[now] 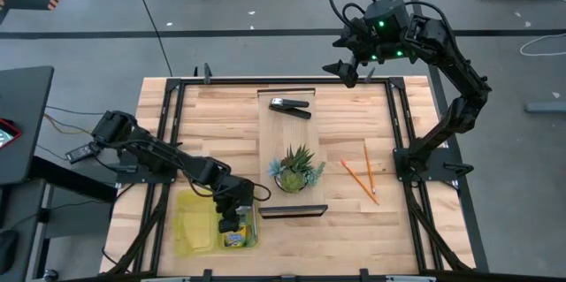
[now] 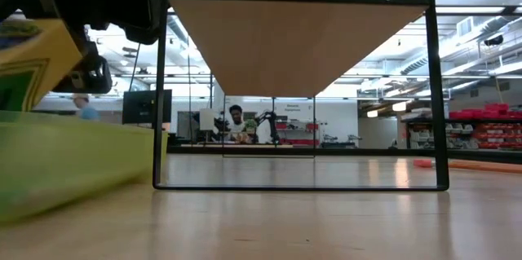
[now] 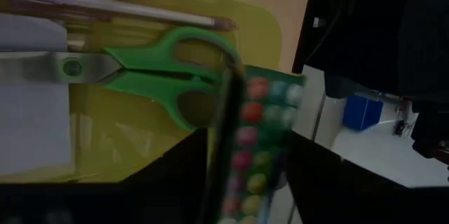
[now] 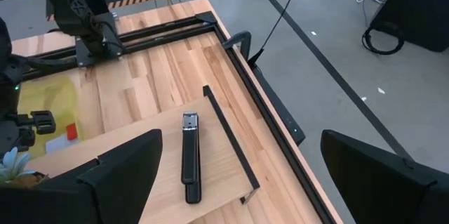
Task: Pack school essentials
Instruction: Put the box of crayons into the yellow supply box
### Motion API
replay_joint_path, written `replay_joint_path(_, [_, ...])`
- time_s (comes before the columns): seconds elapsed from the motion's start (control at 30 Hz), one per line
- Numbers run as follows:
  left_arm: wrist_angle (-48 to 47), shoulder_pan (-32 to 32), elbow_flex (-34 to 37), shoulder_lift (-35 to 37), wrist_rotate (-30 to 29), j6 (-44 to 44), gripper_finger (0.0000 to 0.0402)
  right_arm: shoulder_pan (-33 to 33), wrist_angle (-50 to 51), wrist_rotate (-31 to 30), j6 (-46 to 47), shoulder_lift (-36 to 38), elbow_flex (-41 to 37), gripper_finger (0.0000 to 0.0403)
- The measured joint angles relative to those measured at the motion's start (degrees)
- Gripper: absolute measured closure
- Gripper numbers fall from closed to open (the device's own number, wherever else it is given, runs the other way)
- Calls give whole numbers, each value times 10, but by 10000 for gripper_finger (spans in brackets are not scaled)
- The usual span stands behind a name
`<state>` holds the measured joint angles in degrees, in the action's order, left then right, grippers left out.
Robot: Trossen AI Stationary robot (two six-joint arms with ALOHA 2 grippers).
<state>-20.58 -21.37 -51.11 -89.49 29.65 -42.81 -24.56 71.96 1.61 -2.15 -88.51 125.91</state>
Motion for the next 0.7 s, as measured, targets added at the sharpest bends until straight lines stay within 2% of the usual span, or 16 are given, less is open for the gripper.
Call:
replay_joint_path(0.13, [-3, 5, 0, 0, -1, -4, 166, 0, 0, 0, 3, 0, 0, 8])
replay_joint_path(0.27, [-8, 10, 0, 0, -2, -16, 139, 0, -1, 0, 0, 0, 0, 8])
replay_joint_path(0.57, [-70, 11, -7, 0, -6, -20, 129, -1, -1, -5, -11, 0, 0, 8])
replay_joint_path(0.7, [-110, 20, -24, 0, -38, -16, 129, -1, -12, -5, -18, 0, -5, 8])
